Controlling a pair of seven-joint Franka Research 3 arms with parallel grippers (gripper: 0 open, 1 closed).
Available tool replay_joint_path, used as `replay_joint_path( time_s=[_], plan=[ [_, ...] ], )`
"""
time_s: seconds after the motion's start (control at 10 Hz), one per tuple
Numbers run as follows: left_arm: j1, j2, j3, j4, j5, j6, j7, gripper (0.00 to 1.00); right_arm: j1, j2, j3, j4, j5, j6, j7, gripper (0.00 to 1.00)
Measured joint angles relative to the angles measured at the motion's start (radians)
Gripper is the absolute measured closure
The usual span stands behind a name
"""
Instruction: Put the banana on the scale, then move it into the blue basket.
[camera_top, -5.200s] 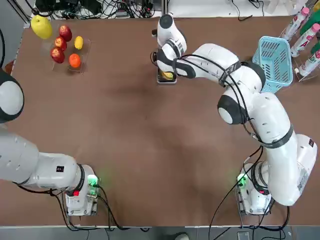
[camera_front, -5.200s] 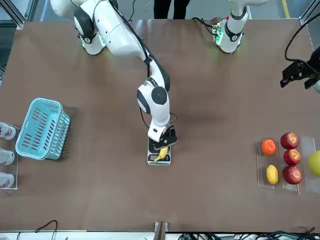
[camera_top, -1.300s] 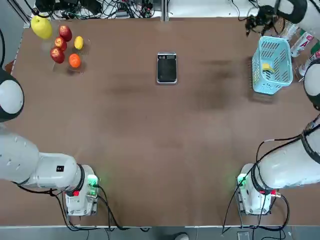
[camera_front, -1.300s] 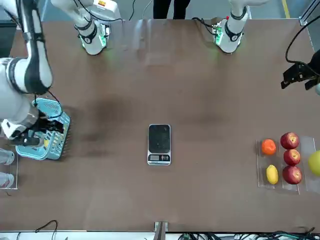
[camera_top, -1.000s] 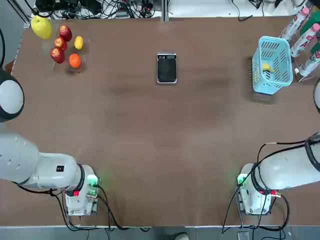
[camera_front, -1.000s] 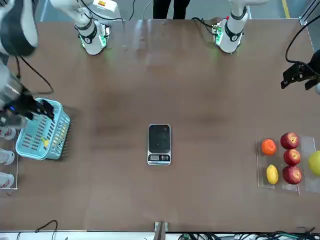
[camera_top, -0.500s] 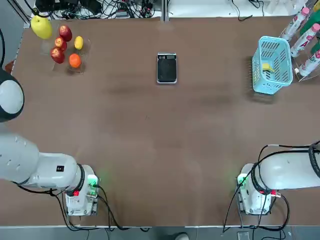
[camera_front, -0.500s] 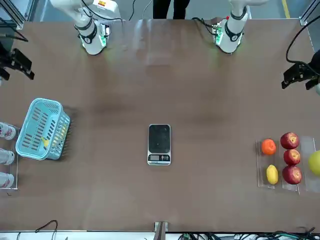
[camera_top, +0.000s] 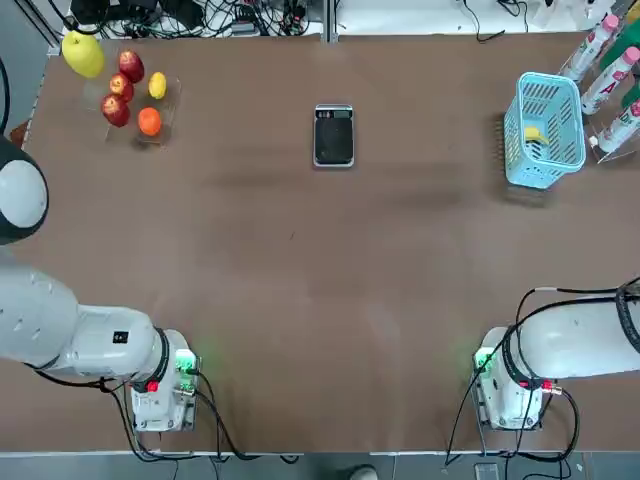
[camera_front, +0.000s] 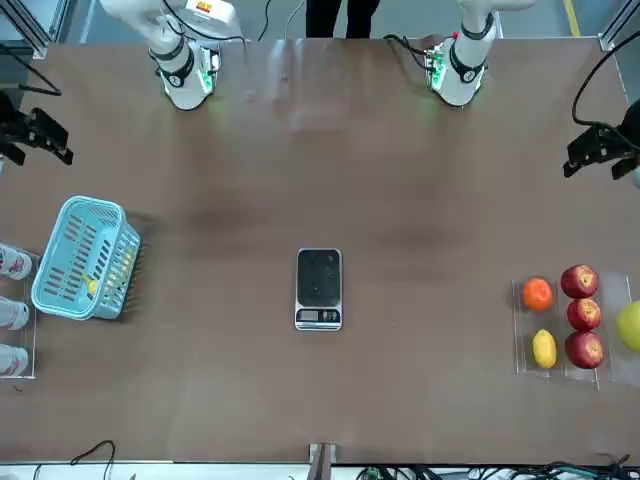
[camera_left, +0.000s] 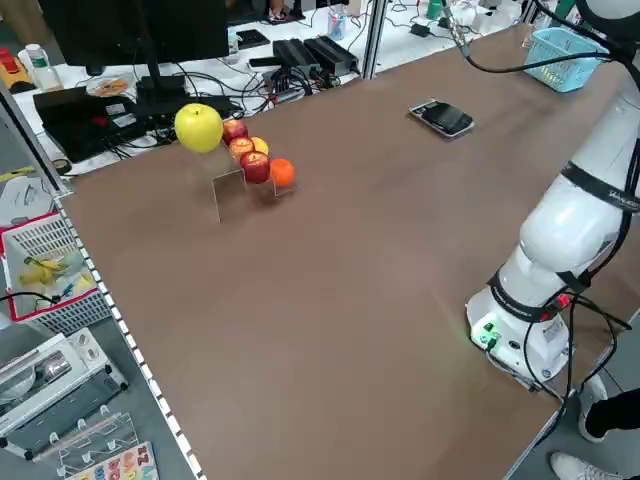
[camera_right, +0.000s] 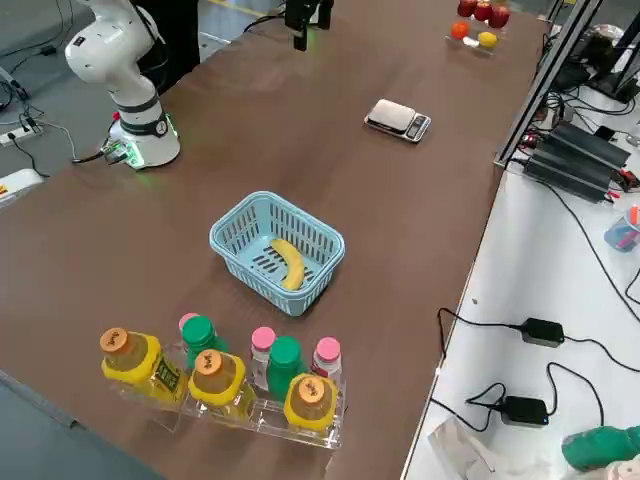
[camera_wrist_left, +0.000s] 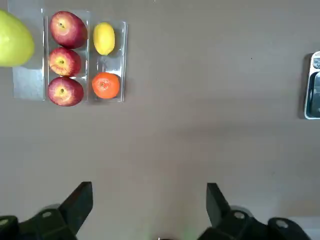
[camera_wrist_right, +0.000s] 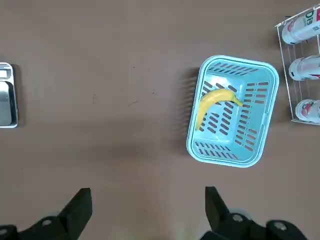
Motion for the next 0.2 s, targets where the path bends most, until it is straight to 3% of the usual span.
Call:
replay_joint_path(
  time_s=[0.2],
  plan=[
    [0.000, 0.000, 0.000, 0.000, 0.000, 0.000, 0.000, 0.00, -0.001, 0.003, 0.000, -0.007, 0.000, 0.002, 0.000, 0.00]
  ],
)
